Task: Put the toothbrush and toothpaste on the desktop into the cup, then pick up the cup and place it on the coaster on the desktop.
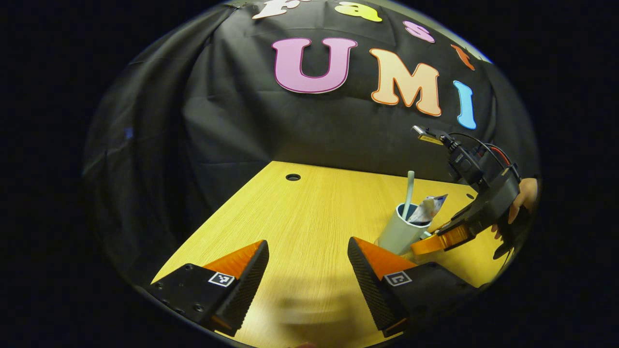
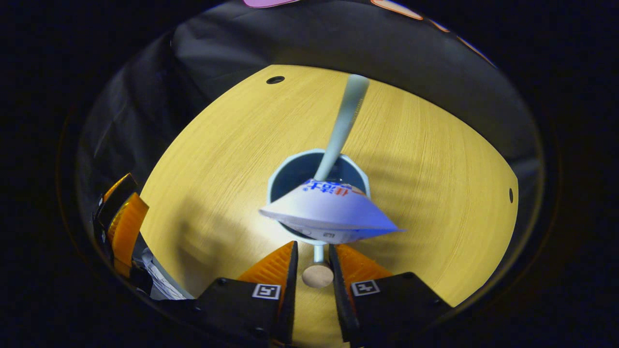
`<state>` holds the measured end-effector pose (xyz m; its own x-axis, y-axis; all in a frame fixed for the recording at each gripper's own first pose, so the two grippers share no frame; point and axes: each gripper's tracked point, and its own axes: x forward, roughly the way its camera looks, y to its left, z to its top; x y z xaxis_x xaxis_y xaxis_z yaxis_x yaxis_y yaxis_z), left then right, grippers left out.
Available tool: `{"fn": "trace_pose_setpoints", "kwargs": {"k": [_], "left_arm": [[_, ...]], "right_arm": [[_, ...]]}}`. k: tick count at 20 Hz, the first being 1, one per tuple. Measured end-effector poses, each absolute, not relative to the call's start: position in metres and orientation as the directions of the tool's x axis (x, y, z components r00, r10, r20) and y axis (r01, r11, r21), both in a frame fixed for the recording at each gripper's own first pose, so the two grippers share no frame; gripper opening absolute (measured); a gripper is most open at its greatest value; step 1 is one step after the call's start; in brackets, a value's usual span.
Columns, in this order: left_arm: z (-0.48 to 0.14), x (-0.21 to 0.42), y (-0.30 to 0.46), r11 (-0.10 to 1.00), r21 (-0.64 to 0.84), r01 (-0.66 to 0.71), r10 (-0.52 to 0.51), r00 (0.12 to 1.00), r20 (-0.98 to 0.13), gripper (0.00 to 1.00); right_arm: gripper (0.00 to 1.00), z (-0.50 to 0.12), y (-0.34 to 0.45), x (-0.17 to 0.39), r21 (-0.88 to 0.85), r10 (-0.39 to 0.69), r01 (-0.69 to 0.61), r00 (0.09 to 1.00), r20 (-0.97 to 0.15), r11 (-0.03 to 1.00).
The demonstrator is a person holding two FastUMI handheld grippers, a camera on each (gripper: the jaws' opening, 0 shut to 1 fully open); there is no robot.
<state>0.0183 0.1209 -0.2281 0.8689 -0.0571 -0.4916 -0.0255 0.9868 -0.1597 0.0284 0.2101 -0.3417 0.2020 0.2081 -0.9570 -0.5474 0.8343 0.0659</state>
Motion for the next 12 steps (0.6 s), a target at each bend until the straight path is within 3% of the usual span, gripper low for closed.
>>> {"fn": "trace_pose_setpoints", "kwargs": {"k": [3, 8, 12], "left_arm": [[-0.223, 0.023, 0.106, 0.984, -0.178, 0.007, -0.094, 0.868, -0.487, 0.95], [-0.188, 0.040, 0.066, 0.983, -0.174, 0.065, -0.135, 0.892, -0.431, 0.95], [-0.159, 0.045, 0.018, 0.982, -0.171, 0.077, -0.139, 0.910, -0.392, 0.95]], "right_arm": [[1.00, -0.322, 0.214, 0.019, 0.091, 0.257, -0.534, 0.246, -0.935, 0.840], [0.97, -0.278, 0.182, 0.026, 0.125, 0.362, -0.465, 0.464, -0.808, 0.876], [0.98, -0.230, 0.116, 0.039, 0.059, 0.362, -0.440, 0.647, -0.671, 0.896]]}}
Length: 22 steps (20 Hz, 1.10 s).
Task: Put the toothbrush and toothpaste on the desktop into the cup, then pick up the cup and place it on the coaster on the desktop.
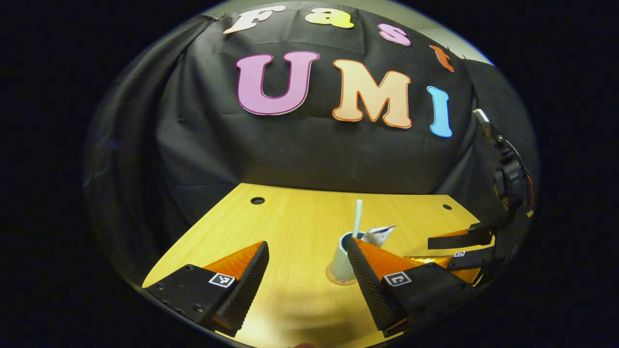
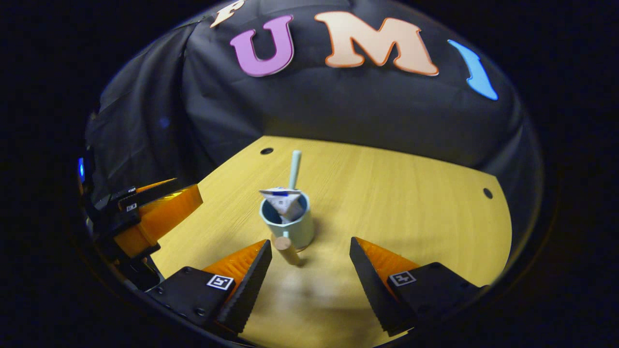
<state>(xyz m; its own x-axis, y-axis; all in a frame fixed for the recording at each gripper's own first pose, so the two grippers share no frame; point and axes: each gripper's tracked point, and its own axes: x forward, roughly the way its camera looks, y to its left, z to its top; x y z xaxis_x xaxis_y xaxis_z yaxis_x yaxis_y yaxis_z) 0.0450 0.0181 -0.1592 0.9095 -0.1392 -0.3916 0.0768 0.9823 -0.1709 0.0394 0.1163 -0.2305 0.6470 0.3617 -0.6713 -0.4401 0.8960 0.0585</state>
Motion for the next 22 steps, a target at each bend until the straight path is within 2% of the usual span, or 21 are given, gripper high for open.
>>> {"fn": "trace_pose_setpoints", "kwargs": {"k": [2, 3, 4, 6, 9, 13, 15, 22], "left_arm": [[-0.143, 0.042, -0.005, 0.984, -0.163, 0.077, -0.133, 0.918, -0.372, 0.95], [-0.134, 0.041, -0.015, 0.986, -0.150, 0.075, -0.125, 0.926, -0.355, 0.95], [-0.124, 0.038, -0.023, 0.989, -0.131, 0.071, -0.112, 0.935, -0.336, 0.95], [-0.103, 0.032, -0.036, 0.994, -0.096, 0.061, -0.086, 0.953, -0.290, 0.95], [-0.080, 0.022, -0.049, 0.995, -0.094, 0.045, -0.066, 0.967, -0.245, 0.95], [-0.059, 0.012, -0.062, 0.991, -0.095, 0.091, -0.109, 0.972, -0.208, 0.95], [-0.055, 0.007, -0.061, 0.988, -0.097, 0.118, -0.135, 0.971, -0.198, 0.95], [-0.041, 0.003, -0.040, 0.989, -0.110, 0.100, -0.118, 0.978, -0.171, 0.95]], "right_arm": [[1.00, -0.204, 0.083, 0.045, 0.040, 0.347, -0.404, 0.724, -0.597, 0.914], [0.97, -0.193, 0.065, 0.047, 0.029, 0.327, -0.376, 0.762, -0.559, 0.926], [1.00, -0.181, 0.047, 0.050, 0.021, 0.307, -0.347, 0.798, -0.518, 0.937], [0.97, -0.161, 0.019, 0.052, 0.017, 0.282, -0.306, 0.851, -0.443, 0.952], [1.00, -0.123, -0.007, 0.048, -0.015, 0.253, -0.272, 0.911, -0.325, 0.962], [0.99, -0.080, -0.023, 0.039, -0.019, 0.201, -0.210, 0.953, -0.226, 0.977], [1.00, -0.068, -0.027, 0.027, -0.001, 0.190, -0.195, 0.957, -0.219, 0.981], [0.99, -0.045, -0.012, 0.022, -0.019, 0.180, -0.185, 0.971, -0.155, 0.983]]}}
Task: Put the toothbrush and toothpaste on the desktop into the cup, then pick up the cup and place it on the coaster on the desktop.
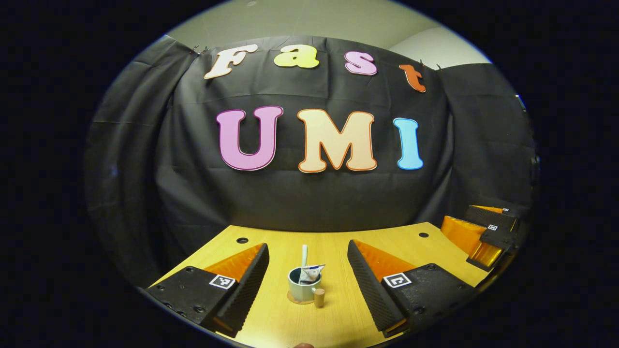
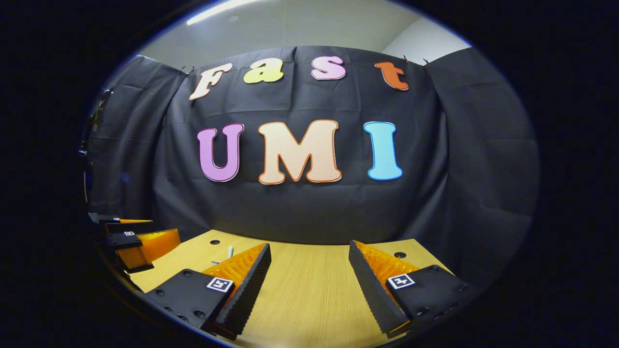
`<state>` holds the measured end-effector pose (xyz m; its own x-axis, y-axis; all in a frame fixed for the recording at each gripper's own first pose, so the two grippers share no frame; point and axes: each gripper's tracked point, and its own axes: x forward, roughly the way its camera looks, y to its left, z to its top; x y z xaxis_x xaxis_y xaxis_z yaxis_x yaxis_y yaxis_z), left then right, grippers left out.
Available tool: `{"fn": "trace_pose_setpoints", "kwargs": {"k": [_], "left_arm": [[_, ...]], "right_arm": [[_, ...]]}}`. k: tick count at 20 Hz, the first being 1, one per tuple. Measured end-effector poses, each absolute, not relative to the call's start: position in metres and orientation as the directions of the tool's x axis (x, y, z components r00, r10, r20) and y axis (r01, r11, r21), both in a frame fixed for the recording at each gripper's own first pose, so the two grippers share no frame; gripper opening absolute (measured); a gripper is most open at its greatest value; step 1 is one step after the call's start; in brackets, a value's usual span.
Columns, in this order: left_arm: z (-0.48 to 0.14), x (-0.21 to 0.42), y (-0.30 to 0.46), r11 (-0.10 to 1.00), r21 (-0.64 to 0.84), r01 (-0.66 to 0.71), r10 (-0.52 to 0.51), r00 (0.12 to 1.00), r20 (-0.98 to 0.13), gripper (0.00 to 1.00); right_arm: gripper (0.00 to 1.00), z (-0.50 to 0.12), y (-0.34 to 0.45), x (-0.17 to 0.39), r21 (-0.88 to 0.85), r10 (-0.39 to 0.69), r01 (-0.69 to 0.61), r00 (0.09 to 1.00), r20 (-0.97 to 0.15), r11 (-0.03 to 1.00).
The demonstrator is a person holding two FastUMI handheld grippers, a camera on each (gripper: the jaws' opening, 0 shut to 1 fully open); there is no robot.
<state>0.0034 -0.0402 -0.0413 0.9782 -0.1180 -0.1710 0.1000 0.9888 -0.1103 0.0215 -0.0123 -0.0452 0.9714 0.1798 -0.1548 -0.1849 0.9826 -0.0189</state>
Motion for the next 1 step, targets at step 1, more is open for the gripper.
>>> {"fn": "trace_pose_setpoints", "kwargs": {"k": [1], "left_arm": [[-0.0398, 0.0031, -0.0374, 0.988, -0.117, 0.097, -0.115, 0.979, -0.166, 0.95]], "right_arm": [[0.98, -0.0434, -0.0125, 0.0220, -0.016, 0.179, -0.184, 0.972, -0.153, 0.983]]}}
